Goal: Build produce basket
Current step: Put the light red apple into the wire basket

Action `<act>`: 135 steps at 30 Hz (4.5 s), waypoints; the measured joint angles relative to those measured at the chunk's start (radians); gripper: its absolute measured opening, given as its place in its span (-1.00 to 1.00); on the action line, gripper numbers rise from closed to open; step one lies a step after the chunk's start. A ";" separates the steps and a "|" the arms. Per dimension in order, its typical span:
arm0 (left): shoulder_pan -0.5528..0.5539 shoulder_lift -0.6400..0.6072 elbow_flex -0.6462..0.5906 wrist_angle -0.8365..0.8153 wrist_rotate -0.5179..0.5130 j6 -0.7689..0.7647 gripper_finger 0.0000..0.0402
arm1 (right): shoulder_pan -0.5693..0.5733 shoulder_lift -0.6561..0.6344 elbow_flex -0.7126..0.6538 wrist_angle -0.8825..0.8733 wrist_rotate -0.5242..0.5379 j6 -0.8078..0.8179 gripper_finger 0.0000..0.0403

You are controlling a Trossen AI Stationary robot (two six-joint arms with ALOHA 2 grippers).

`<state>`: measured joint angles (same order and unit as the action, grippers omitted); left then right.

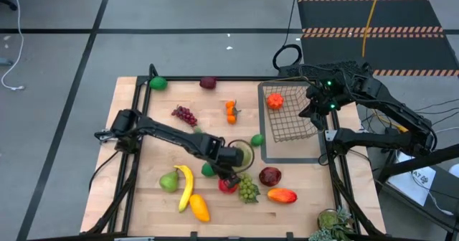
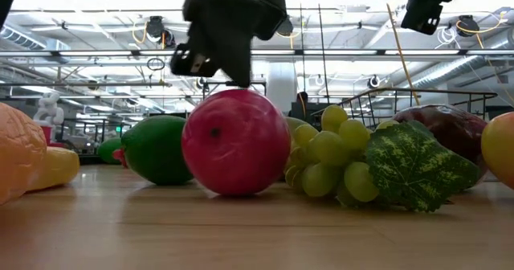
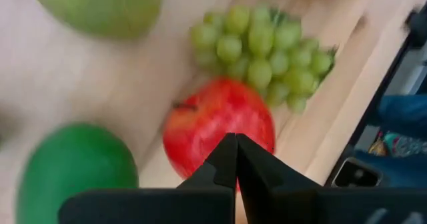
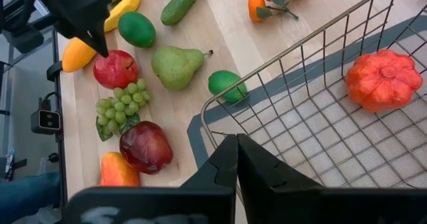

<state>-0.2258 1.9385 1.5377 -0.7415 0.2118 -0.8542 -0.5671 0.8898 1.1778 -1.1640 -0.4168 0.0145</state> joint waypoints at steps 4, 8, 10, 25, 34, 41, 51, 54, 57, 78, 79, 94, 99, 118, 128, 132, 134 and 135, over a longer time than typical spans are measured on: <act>-0.044 0.000 -0.013 0.028 -0.006 -0.023 -0.97 | 0.000 0.000 0.000 0.000 0.000 0.000 -1.00; -0.079 0.000 -0.025 0.052 -0.043 -0.024 -0.96 | 0.000 0.000 0.000 0.000 0.000 -0.004 -1.00; -0.092 0.000 -0.038 0.065 -0.072 -0.025 -0.98 | 0.000 0.000 0.000 0.000 0.000 -0.006 -1.00; -0.166 -0.001 -0.178 0.221 -0.081 -0.088 -0.95 | 0.000 0.000 0.000 0.000 -0.002 0.003 -1.00; -0.174 -0.011 -0.170 0.227 0.048 -0.096 -0.98 | 0.000 0.000 0.000 0.000 -0.003 0.001 -1.00; -0.124 -0.128 -0.139 0.254 -0.032 -0.023 -0.93 | 0.000 0.001 0.000 0.000 -0.003 0.003 -1.00; -0.025 -0.187 -0.140 0.047 -0.188 0.256 -0.52 | 0.000 0.000 0.000 -0.001 -0.004 0.014 -1.00; -0.012 -0.169 -0.140 0.036 -0.201 0.385 -0.27 | 0.000 0.000 0.000 -0.001 -0.004 0.026 -1.00; 0.004 -0.159 -0.140 0.046 -0.223 0.462 -0.10 | 0.000 0.000 0.000 -0.004 -0.004 0.028 -1.00; 0.012 -0.115 -0.140 0.036 -0.183 0.615 -0.41 | 0.000 -0.004 0.000 0.001 -0.001 0.028 -1.00; 0.011 -0.109 -0.141 0.039 -0.183 0.618 -0.41 | 0.000 -0.004 0.000 0.003 -0.001 0.027 -1.00; 0.008 -0.092 -0.146 0.055 -0.186 0.652 -0.42 | 0.000 -0.003 0.000 0.012 0.000 0.042 -1.00; 0.007 -0.092 -0.171 0.078 -0.186 0.668 -0.42 | 0.000 -0.003 0.000 0.012 0.000 0.045 -1.00; 0.007 -0.092 -0.198 0.153 -0.183 0.642 -0.42 | 0.000 -0.003 0.000 0.037 0.004 0.045 -1.00; 0.007 -0.092 -0.198 0.169 -0.184 0.647 -0.42 | 0.000 -0.003 0.000 0.039 0.005 0.044 -1.00; 0.007 -0.093 -0.210 0.170 -0.183 0.652 -0.42 | 0.000 -0.003 0.000 0.039 0.005 0.042 -1.00; 0.007 -0.094 -0.217 0.171 -0.183 0.651 -0.42 | 0.000 -0.003 0.000 0.039 0.005 0.042 -1.00; 0.007 -0.095 -0.218 0.171 -0.183 0.651 -0.42 | 0.000 -0.003 0.000 0.039 0.005 0.042 -1.00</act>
<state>-0.2184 1.8439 1.3197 -0.5705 0.0284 -0.2035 -0.5674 0.8864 1.1778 -1.1255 -0.4122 0.0561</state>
